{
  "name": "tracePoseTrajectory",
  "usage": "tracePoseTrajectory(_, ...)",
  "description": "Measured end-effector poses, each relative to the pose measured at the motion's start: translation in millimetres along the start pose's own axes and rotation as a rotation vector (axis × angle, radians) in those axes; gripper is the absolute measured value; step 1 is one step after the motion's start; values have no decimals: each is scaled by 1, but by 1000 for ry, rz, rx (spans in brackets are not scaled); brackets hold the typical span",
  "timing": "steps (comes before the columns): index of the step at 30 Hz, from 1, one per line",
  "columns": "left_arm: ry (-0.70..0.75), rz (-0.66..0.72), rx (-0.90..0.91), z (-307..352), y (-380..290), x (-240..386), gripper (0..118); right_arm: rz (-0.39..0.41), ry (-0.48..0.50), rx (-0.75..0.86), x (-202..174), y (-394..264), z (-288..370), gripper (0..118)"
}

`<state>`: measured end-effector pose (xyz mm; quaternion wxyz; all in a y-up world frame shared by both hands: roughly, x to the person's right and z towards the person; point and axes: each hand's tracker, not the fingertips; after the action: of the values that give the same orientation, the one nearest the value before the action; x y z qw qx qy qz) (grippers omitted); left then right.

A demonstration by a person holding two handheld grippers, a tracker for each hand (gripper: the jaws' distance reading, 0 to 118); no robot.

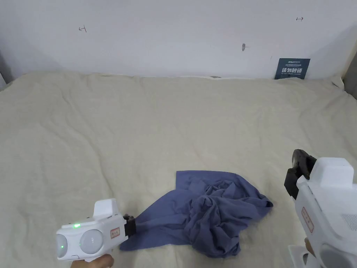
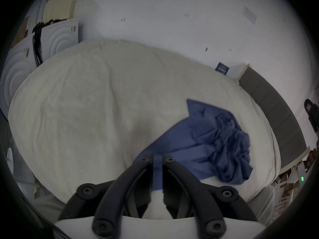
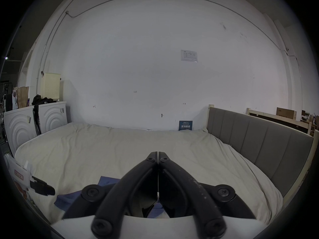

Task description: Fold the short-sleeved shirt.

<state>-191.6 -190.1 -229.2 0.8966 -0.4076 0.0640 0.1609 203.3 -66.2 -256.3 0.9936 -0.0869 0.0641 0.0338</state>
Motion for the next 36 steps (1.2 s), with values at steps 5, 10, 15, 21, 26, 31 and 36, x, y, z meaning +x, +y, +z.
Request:
tracePoseTrajectory(5,69,0,-80,-19,-12,1,113,-2,5,-28,0,-8,-5,2)
tracePoseTrajectory(10,99,-12,-117,-39,-14,8,91,-1,7,-47,2,-14,-10,2)
tracePoseTrajectory(15,194,-129,-136,-59,-29,27,53,-6,5,-71,6,-20,-15,2)
tracePoseTrajectory(21,136,-131,-121,-53,-25,34,5,-24,-3,-161,13,-31,-35,2)
tracePoseTrajectory(26,42,-63,-23,-28,-11,28,5,-43,12,-419,22,-52,-89,40)
tracePoseTrajectory(31,-8,-51,21,-9,7,26,5,-130,40,-661,28,-94,-156,113)
tracePoseTrajectory(36,-31,-64,32,-9,13,29,5,-129,54,-813,28,-138,-210,113)
